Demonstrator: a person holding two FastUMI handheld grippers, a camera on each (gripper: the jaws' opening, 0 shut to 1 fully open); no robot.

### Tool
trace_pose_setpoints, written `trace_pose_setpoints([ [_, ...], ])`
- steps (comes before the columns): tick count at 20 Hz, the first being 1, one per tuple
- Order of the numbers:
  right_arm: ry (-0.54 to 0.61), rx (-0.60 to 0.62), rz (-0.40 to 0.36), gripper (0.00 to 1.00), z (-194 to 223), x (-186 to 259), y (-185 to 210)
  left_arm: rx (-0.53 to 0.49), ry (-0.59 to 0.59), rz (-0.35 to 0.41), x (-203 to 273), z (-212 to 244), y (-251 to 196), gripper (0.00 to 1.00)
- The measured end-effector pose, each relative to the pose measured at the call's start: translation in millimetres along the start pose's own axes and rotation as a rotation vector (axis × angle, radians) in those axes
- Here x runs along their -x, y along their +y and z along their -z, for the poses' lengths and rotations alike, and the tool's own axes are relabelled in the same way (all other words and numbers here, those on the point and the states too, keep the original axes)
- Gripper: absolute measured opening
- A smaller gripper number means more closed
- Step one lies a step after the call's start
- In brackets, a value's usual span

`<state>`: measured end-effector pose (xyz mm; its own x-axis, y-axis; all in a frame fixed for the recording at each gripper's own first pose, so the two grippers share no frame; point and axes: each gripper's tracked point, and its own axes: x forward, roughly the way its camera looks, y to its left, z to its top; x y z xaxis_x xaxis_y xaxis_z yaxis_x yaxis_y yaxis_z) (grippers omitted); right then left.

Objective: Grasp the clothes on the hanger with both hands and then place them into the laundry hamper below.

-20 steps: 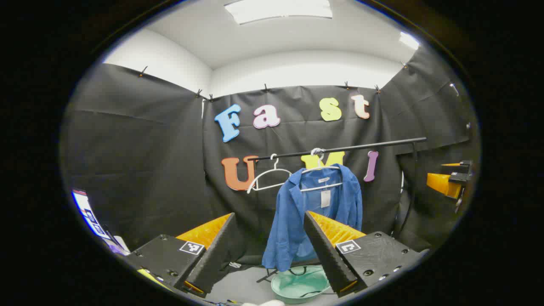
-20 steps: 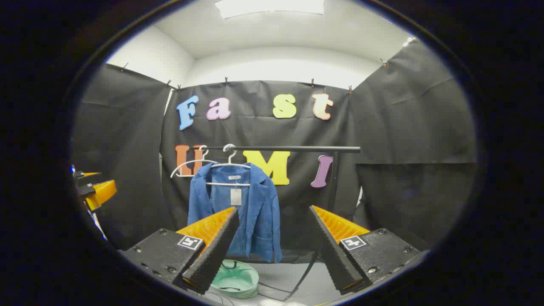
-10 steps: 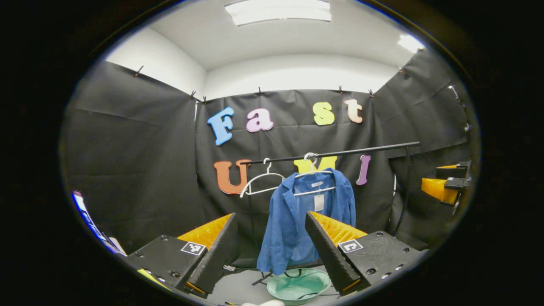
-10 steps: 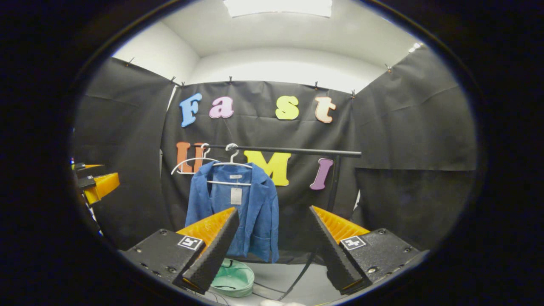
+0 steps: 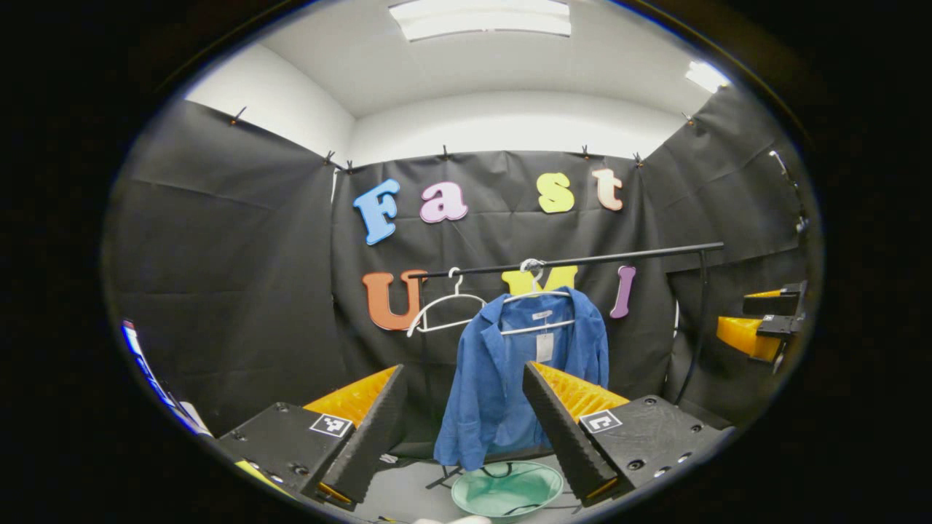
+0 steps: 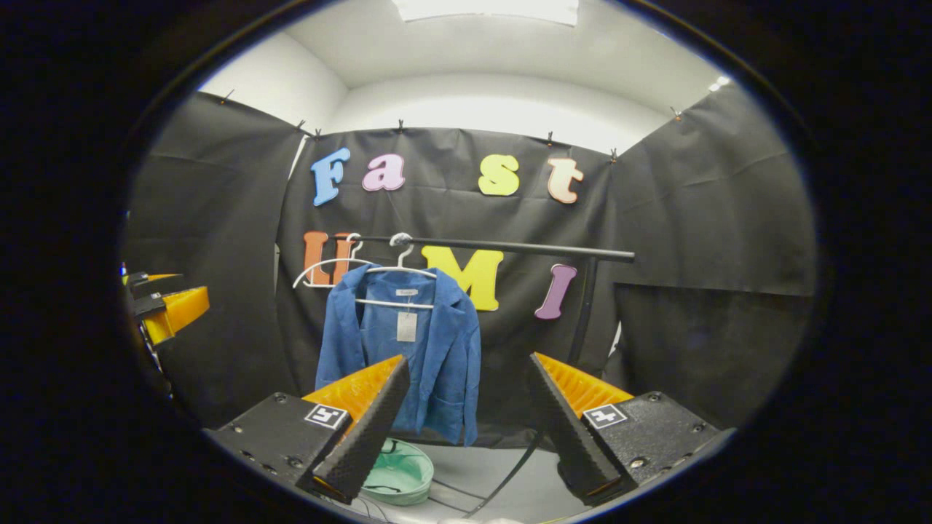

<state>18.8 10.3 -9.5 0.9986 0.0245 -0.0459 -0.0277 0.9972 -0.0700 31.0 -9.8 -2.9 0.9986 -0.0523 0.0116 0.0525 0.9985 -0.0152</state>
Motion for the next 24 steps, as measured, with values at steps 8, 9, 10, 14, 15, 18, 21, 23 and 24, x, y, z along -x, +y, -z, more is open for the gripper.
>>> trace_pose_setpoints([
  [8,-0.007,0.011,-0.088,1.00,1.0,-116.5,12.9,-0.006,0.017,0.002,-91.3,21.1,-44.3,0.98],
  [9,-0.007,0.016,-0.099,1.00,2.4,-133.8,13.6,-0.010,0.032,-0.005,-106.5,26.4,-48.9,0.98],
  [10,-0.008,0.021,-0.110,1.00,2.8,-151.8,14.6,-0.013,0.040,-0.007,-119.5,29.9,-55.2,0.98],
  [14,0.013,0.008,-0.173,0.98,13.3,-220.6,24.4,-0.039,0.045,-0.029,-172.1,39.2,-67.9,0.98],
  [15,0.019,0.006,-0.187,0.98,15.8,-235.8,26.3,-0.040,0.041,-0.034,-185.6,41.4,-71.1,0.98],
  [18,0.034,0.020,-0.209,0.94,24.5,-280.4,33.5,-0.040,0.045,-0.060,-224.4,51.9,-75.0,0.98],
  [21,0.055,0.020,-0.251,0.92,33.9,-316.9,46.5,-0.049,0.064,-0.087,-260.1,65.9,-77.3,0.98],
  [23,0.063,0.034,-0.253,0.89,43.1,-340.2,51.4,-0.054,0.064,-0.101,-280.2,72.8,-78.0,0.98],
  [24,0.067,0.046,-0.238,0.89,46.9,-352.1,50.9,-0.060,0.071,-0.112,-292.7,79.6,-75.3,0.99],
])
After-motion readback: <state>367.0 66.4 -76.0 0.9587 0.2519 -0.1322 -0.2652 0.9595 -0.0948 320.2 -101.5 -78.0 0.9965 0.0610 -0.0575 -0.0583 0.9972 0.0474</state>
